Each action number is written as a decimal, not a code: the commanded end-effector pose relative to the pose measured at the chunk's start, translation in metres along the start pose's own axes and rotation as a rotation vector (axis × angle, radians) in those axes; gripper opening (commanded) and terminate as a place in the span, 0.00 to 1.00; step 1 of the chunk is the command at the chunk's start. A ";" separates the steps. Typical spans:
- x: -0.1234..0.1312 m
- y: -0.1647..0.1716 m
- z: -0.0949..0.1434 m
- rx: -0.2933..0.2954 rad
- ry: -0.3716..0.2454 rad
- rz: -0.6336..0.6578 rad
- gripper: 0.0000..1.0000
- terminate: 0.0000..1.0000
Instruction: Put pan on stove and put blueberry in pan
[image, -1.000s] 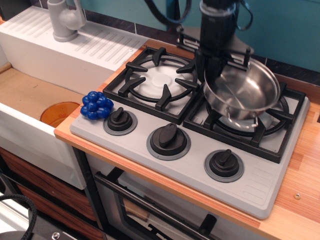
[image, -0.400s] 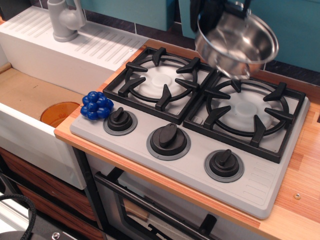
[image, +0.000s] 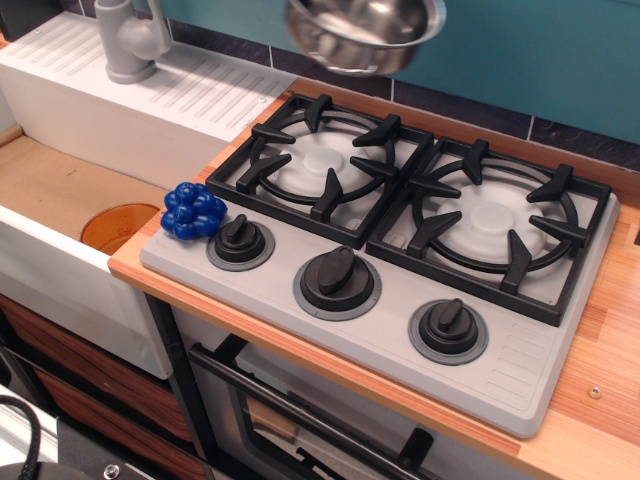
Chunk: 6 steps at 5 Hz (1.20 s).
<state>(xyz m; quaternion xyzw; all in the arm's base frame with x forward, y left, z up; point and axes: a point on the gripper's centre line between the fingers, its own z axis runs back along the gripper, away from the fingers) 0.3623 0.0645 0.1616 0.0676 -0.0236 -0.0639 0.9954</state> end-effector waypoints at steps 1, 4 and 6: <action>-0.004 0.024 0.000 -0.002 -0.067 0.028 0.00 0.00; -0.013 0.036 -0.058 -0.045 -0.117 0.051 0.00 0.00; 0.003 0.025 -0.101 -0.103 -0.170 0.055 0.00 0.00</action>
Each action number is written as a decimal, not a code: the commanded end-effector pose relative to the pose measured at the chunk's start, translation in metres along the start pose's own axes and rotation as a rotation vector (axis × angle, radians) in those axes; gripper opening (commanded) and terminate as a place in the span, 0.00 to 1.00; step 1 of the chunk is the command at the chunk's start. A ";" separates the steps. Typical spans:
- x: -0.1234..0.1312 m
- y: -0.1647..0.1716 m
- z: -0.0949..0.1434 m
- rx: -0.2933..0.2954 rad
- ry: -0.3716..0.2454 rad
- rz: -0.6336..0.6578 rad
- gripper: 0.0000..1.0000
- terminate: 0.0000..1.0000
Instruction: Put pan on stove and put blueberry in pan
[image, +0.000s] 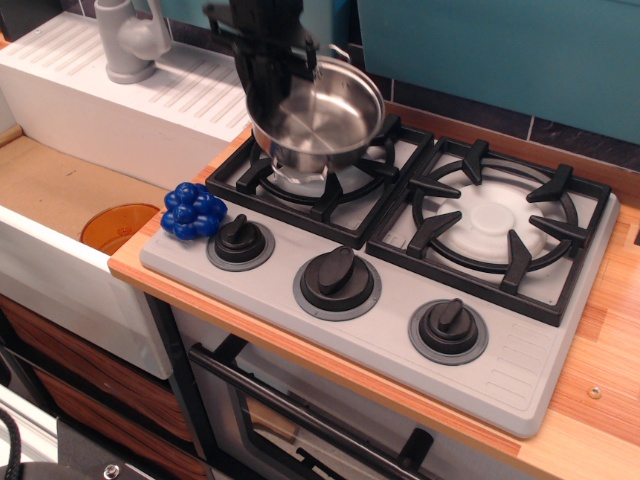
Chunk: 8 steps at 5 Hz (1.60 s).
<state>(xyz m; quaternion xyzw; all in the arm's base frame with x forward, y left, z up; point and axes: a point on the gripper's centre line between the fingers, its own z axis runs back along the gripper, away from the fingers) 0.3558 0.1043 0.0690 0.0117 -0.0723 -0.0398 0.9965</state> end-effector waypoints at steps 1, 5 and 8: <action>0.025 -0.001 -0.013 0.009 -0.082 -0.019 1.00 0.00; 0.027 -0.017 0.090 0.098 0.015 -0.056 1.00 0.00; 0.027 -0.017 0.090 0.098 0.015 -0.056 1.00 0.00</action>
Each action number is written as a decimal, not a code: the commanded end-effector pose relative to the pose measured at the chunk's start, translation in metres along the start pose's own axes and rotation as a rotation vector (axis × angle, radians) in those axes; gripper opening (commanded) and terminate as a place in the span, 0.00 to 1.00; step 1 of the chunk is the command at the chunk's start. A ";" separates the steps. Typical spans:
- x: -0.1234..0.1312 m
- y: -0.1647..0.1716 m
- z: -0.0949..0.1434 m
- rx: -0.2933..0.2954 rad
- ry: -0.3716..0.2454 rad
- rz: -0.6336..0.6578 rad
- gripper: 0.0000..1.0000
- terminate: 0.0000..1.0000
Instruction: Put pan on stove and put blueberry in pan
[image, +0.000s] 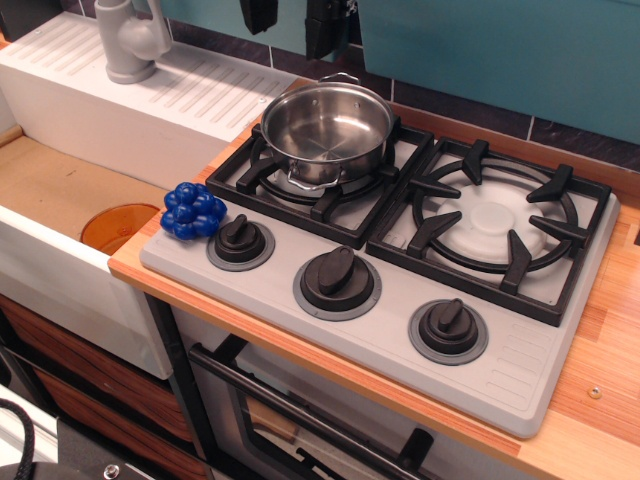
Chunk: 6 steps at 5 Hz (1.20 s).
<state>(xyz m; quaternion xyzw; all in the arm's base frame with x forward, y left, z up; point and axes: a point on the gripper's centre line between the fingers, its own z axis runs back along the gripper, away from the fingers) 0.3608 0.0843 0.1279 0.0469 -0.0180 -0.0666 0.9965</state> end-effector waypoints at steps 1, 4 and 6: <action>0.008 0.003 0.034 0.039 -0.094 0.009 1.00 0.00; -0.060 0.011 0.027 0.157 -0.182 0.021 1.00 0.00; -0.077 0.009 0.003 0.159 -0.212 0.035 1.00 0.00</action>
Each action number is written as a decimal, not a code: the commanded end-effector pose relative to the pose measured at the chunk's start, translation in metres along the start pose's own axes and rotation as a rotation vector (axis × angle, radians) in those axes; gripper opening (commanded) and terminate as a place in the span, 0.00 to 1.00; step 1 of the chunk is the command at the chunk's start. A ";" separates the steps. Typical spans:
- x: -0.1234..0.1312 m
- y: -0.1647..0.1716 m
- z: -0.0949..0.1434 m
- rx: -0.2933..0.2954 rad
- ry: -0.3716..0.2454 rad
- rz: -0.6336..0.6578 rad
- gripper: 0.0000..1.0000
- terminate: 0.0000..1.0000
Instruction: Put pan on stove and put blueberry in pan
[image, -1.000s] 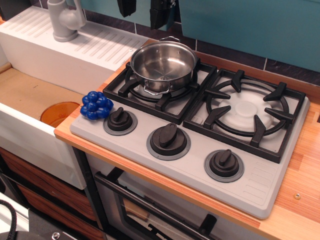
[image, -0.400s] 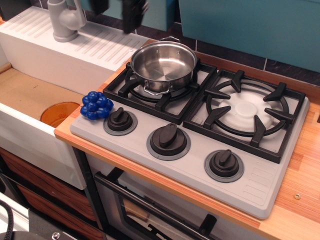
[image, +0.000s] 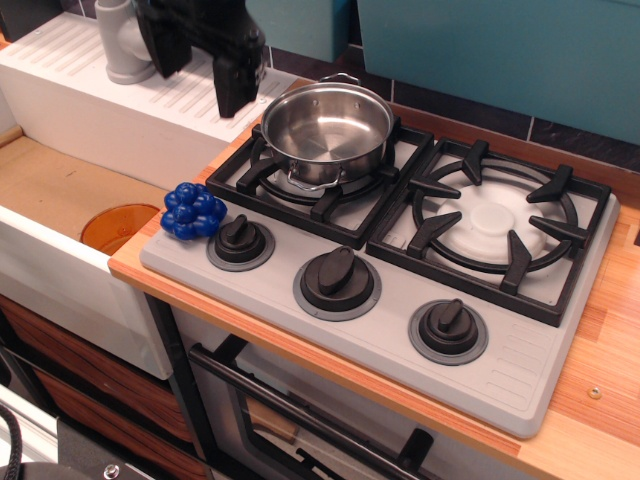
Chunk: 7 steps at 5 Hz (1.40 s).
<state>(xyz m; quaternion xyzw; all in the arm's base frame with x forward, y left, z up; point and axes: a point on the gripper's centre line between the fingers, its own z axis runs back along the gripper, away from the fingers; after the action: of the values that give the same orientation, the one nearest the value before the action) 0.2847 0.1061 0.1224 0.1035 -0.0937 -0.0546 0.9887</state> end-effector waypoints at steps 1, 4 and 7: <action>-0.004 -0.002 -0.003 0.031 -0.078 0.006 1.00 0.00; -0.021 0.003 -0.041 0.003 -0.116 0.018 1.00 0.00; -0.037 0.007 -0.076 -0.036 -0.119 0.045 1.00 0.00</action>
<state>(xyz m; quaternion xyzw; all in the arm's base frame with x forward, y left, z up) 0.2580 0.1332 0.0375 0.0704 -0.1421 -0.0376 0.9866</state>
